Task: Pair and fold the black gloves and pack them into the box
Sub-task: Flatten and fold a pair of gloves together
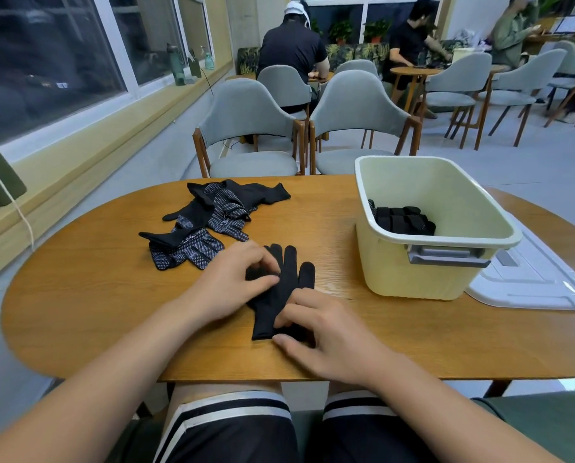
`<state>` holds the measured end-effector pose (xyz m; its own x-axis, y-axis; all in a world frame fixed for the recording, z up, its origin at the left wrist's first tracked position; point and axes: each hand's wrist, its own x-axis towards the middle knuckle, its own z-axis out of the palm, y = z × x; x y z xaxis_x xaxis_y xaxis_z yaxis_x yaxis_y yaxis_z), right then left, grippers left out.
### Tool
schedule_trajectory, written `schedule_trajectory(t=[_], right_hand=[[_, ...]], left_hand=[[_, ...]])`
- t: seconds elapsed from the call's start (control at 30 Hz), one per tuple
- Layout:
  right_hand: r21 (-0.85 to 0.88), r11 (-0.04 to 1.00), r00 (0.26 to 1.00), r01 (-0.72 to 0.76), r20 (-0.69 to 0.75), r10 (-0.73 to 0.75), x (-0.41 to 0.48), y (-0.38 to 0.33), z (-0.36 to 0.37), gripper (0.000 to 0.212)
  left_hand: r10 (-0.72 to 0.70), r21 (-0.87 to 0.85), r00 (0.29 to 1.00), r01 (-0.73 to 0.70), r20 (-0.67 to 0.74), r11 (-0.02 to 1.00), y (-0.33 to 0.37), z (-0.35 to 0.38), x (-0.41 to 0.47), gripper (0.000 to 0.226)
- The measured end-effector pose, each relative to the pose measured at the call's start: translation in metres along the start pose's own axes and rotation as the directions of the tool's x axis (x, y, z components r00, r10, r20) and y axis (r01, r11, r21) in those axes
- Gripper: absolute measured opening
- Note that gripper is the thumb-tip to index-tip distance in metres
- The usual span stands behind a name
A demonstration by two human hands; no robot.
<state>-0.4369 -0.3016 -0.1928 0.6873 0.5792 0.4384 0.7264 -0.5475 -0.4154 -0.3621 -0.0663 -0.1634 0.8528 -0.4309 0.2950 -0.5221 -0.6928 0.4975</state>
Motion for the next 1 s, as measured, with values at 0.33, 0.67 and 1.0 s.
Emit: schedule_trajectory(t=[0.33, 0.67, 1.0], right_hand=[[0.007, 1.000, 1.000, -0.009, -0.013, 0.009, 0.002, 0.002, 0.000, 0.020], [-0.001, 1.000, 1.000, -0.005, 0.023, 0.005, 0.002, 0.002, 0.003, 0.023], [-0.005, 1.000, 0.999, -0.015, 0.029, 0.015, 0.003, 0.004, 0.004, 0.021]], left_hand=[[0.021, -0.083, 0.999, -0.017, 0.039, 0.996, 0.015, -0.006, -0.065, 0.009], [0.062, -0.034, 0.997, -0.061, 0.035, 0.998, 0.017, 0.004, -0.089, 0.022], [0.063, 0.088, 0.992, -0.054, -0.108, 0.995, 0.022, 0.013, -0.097, 0.003]])
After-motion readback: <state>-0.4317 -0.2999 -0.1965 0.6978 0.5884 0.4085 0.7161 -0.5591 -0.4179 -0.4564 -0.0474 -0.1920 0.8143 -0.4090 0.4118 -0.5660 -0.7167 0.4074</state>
